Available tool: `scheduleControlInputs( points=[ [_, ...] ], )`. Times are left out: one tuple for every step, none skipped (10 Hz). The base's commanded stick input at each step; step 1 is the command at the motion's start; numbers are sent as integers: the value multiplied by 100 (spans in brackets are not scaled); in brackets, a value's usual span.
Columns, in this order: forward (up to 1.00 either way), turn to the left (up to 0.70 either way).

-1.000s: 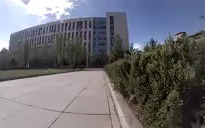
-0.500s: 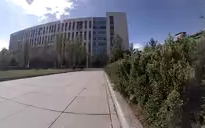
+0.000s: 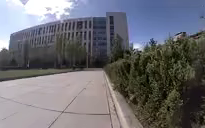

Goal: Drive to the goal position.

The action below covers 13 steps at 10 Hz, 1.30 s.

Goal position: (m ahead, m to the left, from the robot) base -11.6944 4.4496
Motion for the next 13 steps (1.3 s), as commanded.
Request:
scheduleControlInputs(
  points=[
    [4,0],
    [4,0],
    [4,0],
    [4,0],
    [5,0],
    [4,0],
    [4,0],
    [4,0],
    [4,0],
    [4,0],
    [4,0],
    [4,0],
    [4,0]
  ],
)
